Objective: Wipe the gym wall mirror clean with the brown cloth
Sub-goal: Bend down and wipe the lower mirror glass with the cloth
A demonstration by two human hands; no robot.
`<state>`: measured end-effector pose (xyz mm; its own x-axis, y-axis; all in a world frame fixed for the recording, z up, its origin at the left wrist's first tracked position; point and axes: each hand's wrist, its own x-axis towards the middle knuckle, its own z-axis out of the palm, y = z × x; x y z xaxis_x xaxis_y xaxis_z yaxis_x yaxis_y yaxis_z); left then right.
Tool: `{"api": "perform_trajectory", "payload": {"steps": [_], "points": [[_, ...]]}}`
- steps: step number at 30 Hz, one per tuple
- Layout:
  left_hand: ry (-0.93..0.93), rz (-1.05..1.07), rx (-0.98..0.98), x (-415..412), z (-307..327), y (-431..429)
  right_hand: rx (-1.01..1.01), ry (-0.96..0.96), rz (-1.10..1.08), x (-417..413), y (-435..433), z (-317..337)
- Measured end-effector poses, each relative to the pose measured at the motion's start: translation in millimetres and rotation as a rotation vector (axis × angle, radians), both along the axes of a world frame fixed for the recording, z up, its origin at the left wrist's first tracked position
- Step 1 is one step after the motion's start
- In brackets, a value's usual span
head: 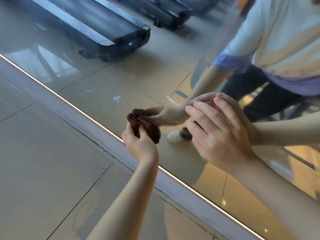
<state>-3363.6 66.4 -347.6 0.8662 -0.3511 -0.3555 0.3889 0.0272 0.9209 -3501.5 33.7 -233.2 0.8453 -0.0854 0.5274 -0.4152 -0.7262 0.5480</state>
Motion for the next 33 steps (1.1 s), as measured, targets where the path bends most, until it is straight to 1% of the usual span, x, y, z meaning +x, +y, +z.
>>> {"api": "perform_trajectory", "payload": {"steps": [5,7,9,11,16,18,22,24,26,29,31,33], "points": [[-0.073,-0.121,-0.085,-36.0,17.0,21.1,-0.023,-0.001,-0.013,0.0,-0.5,-1.5],[-0.06,-0.073,-0.053,-19.5,3.8,11.3,-0.024,0.014,-0.013,0.2,-0.7,-0.6],[0.008,-0.01,0.015,3.8,-9.1,-0.2,-0.019,0.023,-0.004,-0.5,-1.1,-0.1],[0.07,-0.003,0.024,8.0,-9.0,-1.2,-0.012,0.02,0.0,-0.7,-1.7,-0.9],[-0.014,-0.132,-0.067,-24.0,17.2,15.9,-0.018,-0.026,-0.009,2.3,-1.4,-5.1],[-0.056,-0.127,-0.047,-18.7,13.7,13.3,-0.017,-0.011,-0.007,1.7,-1.3,-4.7],[0.006,-0.044,0.023,5.3,-3.4,1.3,-0.001,0.012,0.003,-0.2,-1.2,-2.9],[0.049,-0.033,0.036,3.5,0.9,1.9,0.01,0.008,0.001,-0.7,-0.9,-3.1],[0.065,-0.062,-0.009,-12.8,12.3,8.6,0.011,-0.005,-0.003,-0.2,-0.7,-4.0],[0.051,-0.19,-0.072,-44.1,24.0,23.6,0.002,-0.013,-0.013,1.1,-0.3,-4.8],[-0.001,-0.167,-0.047,-40.3,23.8,21.9,0.007,-0.007,-0.017,1.1,0.1,-3.8],[0.048,-0.091,0.02,-20.1,14.8,11.5,0.017,0.013,-0.014,-0.2,0.4,-2.3]]}}
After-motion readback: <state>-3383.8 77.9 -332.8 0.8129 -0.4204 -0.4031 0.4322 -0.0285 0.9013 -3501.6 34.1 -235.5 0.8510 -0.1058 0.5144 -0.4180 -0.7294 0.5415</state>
